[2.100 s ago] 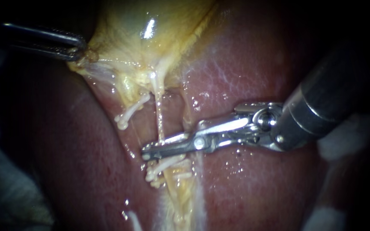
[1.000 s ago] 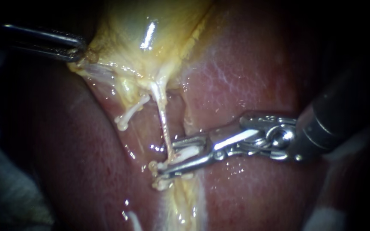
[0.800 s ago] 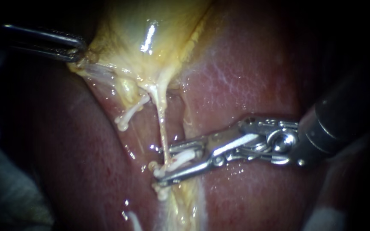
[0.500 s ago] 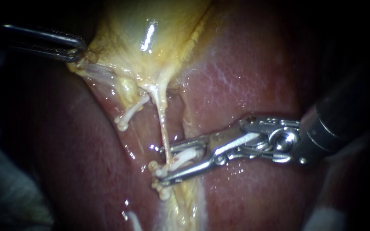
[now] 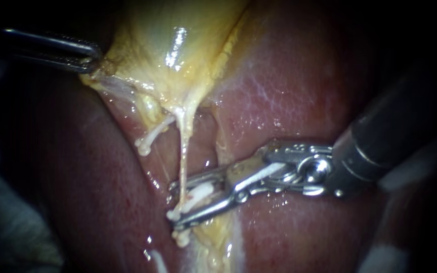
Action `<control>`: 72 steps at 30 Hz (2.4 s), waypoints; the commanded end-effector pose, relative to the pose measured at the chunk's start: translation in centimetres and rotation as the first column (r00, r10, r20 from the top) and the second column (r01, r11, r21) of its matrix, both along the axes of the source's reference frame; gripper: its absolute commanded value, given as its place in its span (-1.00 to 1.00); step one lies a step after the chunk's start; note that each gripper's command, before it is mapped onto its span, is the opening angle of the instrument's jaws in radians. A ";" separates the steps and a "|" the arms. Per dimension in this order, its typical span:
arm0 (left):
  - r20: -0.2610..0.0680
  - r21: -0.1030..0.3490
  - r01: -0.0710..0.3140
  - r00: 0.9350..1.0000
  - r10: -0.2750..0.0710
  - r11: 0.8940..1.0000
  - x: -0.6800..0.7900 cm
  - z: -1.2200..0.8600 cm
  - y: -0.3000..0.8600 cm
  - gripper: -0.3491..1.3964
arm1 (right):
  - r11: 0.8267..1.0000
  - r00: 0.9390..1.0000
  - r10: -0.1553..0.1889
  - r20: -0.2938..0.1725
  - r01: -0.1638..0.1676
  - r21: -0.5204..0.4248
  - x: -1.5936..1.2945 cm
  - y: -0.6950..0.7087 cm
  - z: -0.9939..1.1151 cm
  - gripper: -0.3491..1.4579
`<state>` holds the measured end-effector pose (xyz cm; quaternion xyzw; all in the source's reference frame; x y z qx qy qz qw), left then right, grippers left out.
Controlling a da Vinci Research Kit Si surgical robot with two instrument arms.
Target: Going back second clip right tube
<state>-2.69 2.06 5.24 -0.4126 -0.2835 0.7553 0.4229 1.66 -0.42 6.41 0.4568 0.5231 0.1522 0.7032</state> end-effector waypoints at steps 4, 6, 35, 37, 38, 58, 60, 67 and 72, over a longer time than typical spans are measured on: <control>-0.001 0.000 0.001 1.000 -0.001 1.000 0.00 0.00 0.00 -1.00 | 1.000 1.000 0.013 0.005 -0.013 -0.004 -0.02 0.05 0.00 -0.06; -0.001 0.000 0.001 1.000 -0.001 1.000 0.00 0.00 0.00 -1.00 | 1.000 1.000 0.017 0.006 -0.017 -0.004 -0.03 0.06 0.01 -0.06; -0.001 0.000 0.002 1.000 -0.002 1.000 -0.02 0.01 0.00 -1.00 | 1.000 0.999 0.023 0.027 -0.022 -0.023 -0.11 0.07 0.03 -0.08; -0.001 0.000 0.002 1.000 -0.002 1.000 -0.02 0.01 0.00 -1.00 | 0.999 0.998 0.034 0.053 -0.032 -0.035 -0.16 0.12 0.07 -0.07; -0.001 0.000 0.002 1.000 -0.002 1.000 -0.02 0.01 0.00 -1.00 | 0.999 0.997 0.038 0.063 -0.036 -0.033 -0.19 0.14 0.09 -0.07; -0.001 0.000 0.000 1.000 0.000 1.000 0.00 0.01 0.00 -1.00 | 0.876 0.990 0.128 0.061 -0.084 -0.474 -1.01 0.40 -0.19 -0.06; -0.001 0.000 0.000 1.000 0.000 1.000 0.00 0.01 0.00 -1.00 | 0.857 0.991 0.121 0.065 -0.071 -0.511 -1.15 0.46 -0.34 -0.06; -0.001 0.000 0.000 1.000 0.000 1.000 0.00 0.02 0.00 -1.00 | 0.826 0.984 0.090 0.152 0.011 -0.564 -1.41 0.56 -0.65 -0.06; -0.001 -0.002 0.001 1.000 -0.001 1.000 -0.01 0.05 0.00 -1.00 | 0.829 0.983 0.095 0.155 0.008 -0.560 -1.49 0.61 -0.71 -0.06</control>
